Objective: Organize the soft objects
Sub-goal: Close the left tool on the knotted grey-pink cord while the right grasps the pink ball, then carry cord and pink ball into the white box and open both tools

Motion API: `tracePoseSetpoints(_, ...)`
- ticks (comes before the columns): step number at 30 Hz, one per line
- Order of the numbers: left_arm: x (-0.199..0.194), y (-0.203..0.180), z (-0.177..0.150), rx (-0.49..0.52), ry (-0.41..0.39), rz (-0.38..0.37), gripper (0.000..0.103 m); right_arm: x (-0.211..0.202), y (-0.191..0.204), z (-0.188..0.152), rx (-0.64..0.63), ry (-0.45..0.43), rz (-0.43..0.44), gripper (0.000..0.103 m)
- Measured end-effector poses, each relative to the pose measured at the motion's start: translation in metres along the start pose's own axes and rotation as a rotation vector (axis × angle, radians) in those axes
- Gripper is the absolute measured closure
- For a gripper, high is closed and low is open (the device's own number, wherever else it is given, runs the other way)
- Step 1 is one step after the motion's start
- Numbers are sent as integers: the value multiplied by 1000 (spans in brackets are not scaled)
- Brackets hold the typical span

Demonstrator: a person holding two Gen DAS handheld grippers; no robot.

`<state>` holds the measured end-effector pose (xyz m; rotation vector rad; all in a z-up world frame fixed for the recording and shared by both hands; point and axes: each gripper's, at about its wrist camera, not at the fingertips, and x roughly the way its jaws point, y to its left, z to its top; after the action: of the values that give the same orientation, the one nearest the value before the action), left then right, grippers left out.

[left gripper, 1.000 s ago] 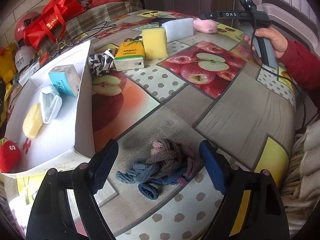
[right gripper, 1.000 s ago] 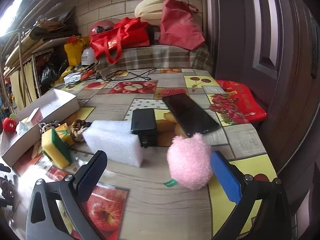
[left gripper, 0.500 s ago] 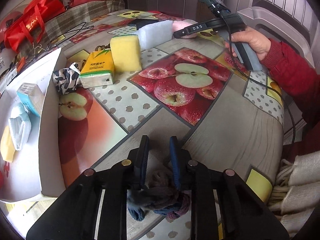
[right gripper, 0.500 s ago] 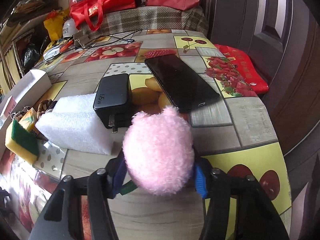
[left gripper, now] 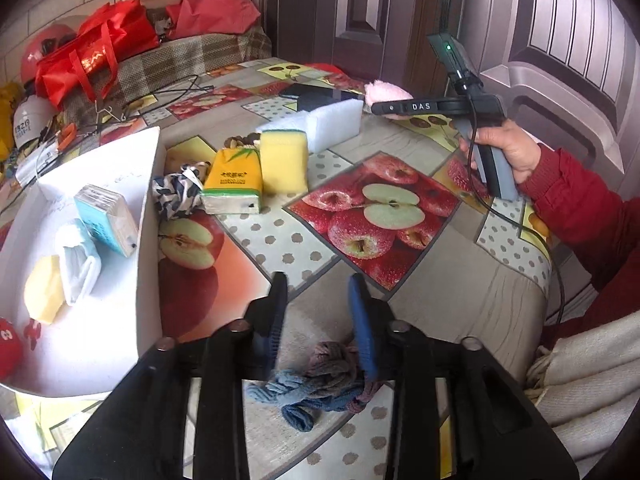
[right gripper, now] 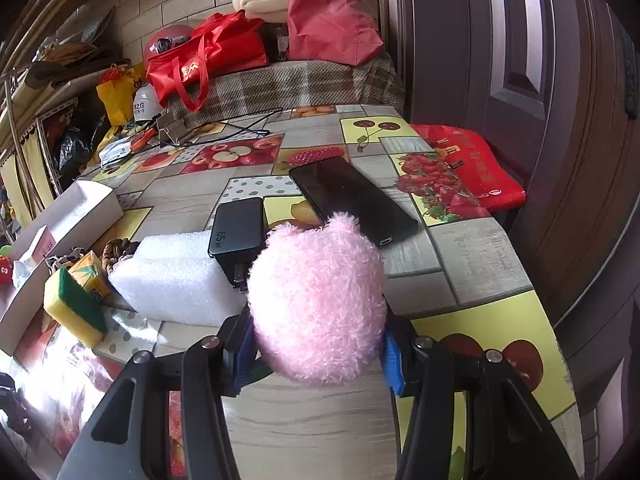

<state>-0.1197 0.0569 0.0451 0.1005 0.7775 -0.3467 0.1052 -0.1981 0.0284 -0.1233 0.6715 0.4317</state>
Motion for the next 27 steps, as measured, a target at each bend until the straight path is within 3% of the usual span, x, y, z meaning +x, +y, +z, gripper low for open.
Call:
tracePoseSetpoints(2,-12,4,-2,2,-16,19,26,-1,0,0,3,-8,5,51)
tracePoseSetpoints(9,-6,10,-31,-17,120,24,26,-1,3,0,-14,-13,4,51)
tracePoseSetpoints(14,9,-4,-34,5,142,-15,26,-2,4,-1,-16,-14,5,51)
tracePoseSetpoints(16,17,-11,-34,35,174,-26,41,-2,4,-1,-18,-13,4,51)
tracePoseSetpoints(17,22,-14,-35,53,193,-31,63,-2,4,-1,-18,-15,5,51)
tracePoseSetpoints(18,21,-18,-34,71,173,-32,77,-2,4,-1,-17,-16,5,51)
tracePoseSetpoints(19,22,-19,-34,78,172,-45,81,-2,4,-1,-16,-19,4,51)
tracePoseSetpoints(23,12,-23,-37,119,88,-13,81,-10,4,-2,-16,-62,3,51)
tracePoseSetpoints(27,-13,1,-32,36,-73,76,81,-27,11,-6,-39,-152,27,51)
